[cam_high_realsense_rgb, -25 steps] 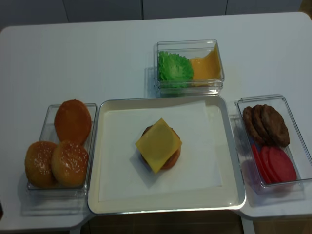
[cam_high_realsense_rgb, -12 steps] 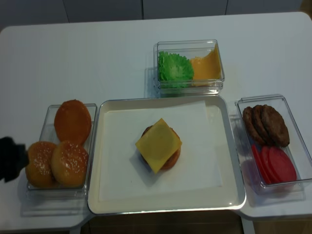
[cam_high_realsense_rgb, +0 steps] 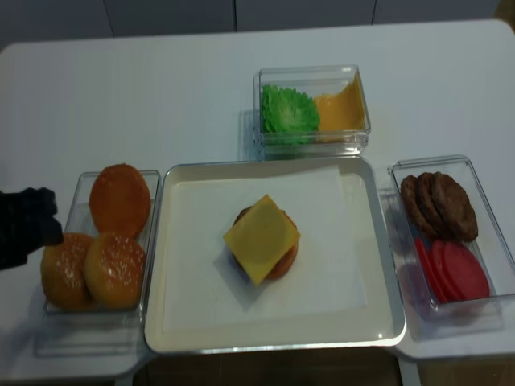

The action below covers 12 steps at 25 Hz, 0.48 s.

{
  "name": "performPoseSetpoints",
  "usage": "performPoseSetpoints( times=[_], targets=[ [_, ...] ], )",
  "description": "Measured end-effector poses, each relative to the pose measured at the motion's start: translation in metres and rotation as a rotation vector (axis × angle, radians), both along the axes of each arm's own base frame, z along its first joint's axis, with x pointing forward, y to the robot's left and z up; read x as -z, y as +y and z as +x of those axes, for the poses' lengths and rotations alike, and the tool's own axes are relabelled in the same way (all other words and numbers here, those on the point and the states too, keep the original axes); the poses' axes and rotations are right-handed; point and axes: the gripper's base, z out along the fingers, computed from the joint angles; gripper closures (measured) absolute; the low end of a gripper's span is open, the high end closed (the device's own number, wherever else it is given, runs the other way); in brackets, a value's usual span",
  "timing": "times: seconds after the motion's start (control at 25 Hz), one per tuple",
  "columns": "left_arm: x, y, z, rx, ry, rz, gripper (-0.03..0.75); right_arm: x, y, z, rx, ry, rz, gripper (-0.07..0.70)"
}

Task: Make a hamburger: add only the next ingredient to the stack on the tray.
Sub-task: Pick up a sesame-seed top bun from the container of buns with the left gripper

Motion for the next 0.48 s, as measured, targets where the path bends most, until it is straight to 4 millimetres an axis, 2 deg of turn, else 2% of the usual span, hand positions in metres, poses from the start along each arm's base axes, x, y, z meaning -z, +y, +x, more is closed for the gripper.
performPoseSetpoints(
  times=[0.24,0.48],
  targets=[
    [0.012,0.026,0.004,0.006,0.039,-0.091,0.307,0.000,0.000,0.000,0.000,0.000,0.000,0.133],
    [0.027,0.030,0.015,0.144,0.054,-0.129,0.308,0.000,0.000,0.000,0.000,0.000,0.000,0.133]
  ],
)
